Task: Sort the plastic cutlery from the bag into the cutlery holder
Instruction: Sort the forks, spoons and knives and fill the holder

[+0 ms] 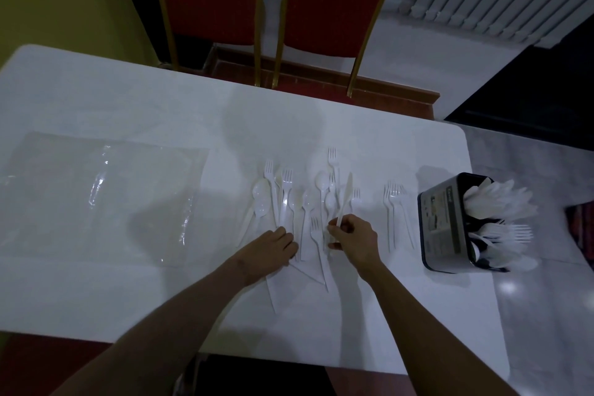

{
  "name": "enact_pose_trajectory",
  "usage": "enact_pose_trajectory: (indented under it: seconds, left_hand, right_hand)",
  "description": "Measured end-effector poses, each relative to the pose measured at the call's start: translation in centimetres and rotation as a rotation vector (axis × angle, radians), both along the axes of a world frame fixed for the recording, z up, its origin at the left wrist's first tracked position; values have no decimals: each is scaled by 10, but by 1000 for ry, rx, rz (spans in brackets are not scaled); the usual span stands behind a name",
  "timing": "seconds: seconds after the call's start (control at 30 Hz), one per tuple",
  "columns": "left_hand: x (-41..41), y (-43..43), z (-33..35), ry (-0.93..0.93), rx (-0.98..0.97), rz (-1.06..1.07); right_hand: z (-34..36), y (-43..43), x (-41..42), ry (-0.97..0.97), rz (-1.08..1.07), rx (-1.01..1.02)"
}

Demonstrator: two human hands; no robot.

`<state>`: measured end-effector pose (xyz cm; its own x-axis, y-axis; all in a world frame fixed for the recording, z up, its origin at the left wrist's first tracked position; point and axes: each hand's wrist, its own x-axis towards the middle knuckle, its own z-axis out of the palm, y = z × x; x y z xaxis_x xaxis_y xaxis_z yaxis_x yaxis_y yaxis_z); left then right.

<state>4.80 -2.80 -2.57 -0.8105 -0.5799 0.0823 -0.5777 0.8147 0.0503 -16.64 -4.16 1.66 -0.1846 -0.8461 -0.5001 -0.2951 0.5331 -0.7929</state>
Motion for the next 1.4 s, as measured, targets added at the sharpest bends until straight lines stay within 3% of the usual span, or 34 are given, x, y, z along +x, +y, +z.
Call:
enact_pose_trajectory:
  seconds: [0.2, 0.3, 0.37, 0.47, 0.6, 0.7, 0.83, 1.07, 1.17, 1.3, 1.4]
  left_hand:
    - [8, -3, -7, 90, -9, 104]
    - [8, -10, -8, 186, 96, 183]
    - [2, -17, -6, 342, 260, 393]
    - [-10, -29, 7, 692, 656, 881]
    - [-13, -50, 13, 851, 596, 1285]
    - [-9, -55, 10, 706, 593, 1424]
    - [-7, -53, 9, 453, 653, 1465]
    - [1, -59, 6, 691, 735, 1517]
    - [12, -52, 10, 725, 703, 1581]
    - [20, -49, 15, 767, 724, 1506]
    - [18, -56, 20, 744, 626, 1506]
  right_hand:
    - [3, -2, -7, 9, -72, -9]
    - [5, -4, -10, -18, -117, -23]
    - [6, -4, -11, -27, -132, -29]
    - [6, -3, -10, -32, -142, -27]
    - [5, 1, -11, -30, -144, -15]
    - [2, 5, -13, -42, -150, -13]
    - [-1, 6, -15, -43, -142, -4]
    - [-1, 7, -16, -34, -112, 19]
    - [-1, 8, -15, -44, -108, 23]
    - [-1, 9, -14, -58, -102, 27]
    - [2, 9, -15, -62, -92, 7]
